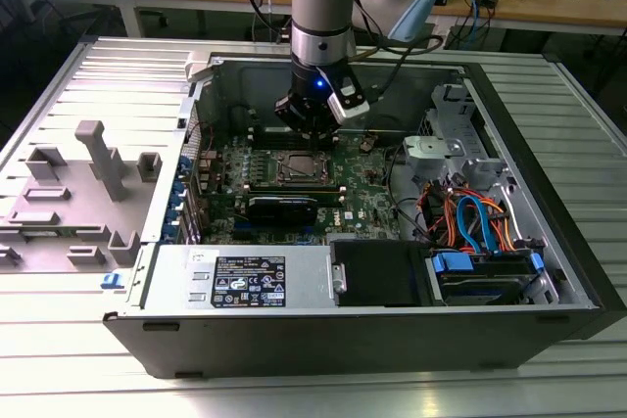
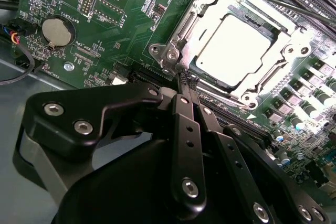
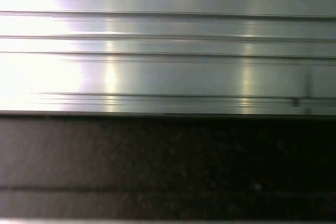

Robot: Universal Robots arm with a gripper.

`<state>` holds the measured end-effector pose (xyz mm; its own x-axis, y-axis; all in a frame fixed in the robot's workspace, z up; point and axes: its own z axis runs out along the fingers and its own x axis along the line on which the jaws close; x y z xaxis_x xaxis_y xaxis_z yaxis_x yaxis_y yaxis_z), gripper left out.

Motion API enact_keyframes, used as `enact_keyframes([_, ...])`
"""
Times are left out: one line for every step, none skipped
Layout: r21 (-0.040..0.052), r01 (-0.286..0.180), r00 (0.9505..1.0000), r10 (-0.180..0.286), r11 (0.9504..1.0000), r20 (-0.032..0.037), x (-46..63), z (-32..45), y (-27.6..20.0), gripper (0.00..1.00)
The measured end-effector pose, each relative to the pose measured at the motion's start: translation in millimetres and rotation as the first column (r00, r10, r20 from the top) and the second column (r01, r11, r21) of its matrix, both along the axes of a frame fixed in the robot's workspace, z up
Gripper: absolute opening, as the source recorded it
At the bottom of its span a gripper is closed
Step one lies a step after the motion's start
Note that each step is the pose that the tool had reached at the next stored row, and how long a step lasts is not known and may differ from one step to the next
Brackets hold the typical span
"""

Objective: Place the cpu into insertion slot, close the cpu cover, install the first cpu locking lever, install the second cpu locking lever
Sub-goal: 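Install the second cpu locking lever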

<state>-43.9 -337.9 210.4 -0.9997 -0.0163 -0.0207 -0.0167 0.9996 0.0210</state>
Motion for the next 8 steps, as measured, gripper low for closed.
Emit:
enact_keyframes([0.0000, 0.000, 1.0000, 0.000, 1.0000, 0.0000, 0.0, 0.0, 0.0, 0.11])
enact_keyframes([0.0000, 0.000, 1.0000, 0.000, 1.0000, 0.0000, 0.0, 0.0, 0.0, 0.11])
enact_keyframes([0.0000, 0.000, 1.0000, 0.000, 1.0000, 0.0000, 0.0, 0.0, 0.0, 0.11])
enact_keyframes([0.0001, 0.000, 1.0000, 0.000, 1.0000, 0.0000, 0.0, 0.0, -0.2, 0.11])
enact_keyframes([0.0000, 0.000, 1.0000, 0.000, 1.0000, -0.0001, 0.0, 0.0, -1.3, 0.11])
enact_keyframes([0.0000, 0.000, 1.0000, 0.000, 1.0000, 0.0000, 0.0, 0.0, -2.1, 0.11])
enact_keyframes([0.0001, 0.000, 1.0000, 0.000, 1.0000, 0.0000, 0.0, 0.0, -3.1, 0.11])
enact_keyframes([0.0000, 0.000, 1.0000, 0.000, 1.0000, 0.0000, 0.0, 0.0, -4.6, 0.11])
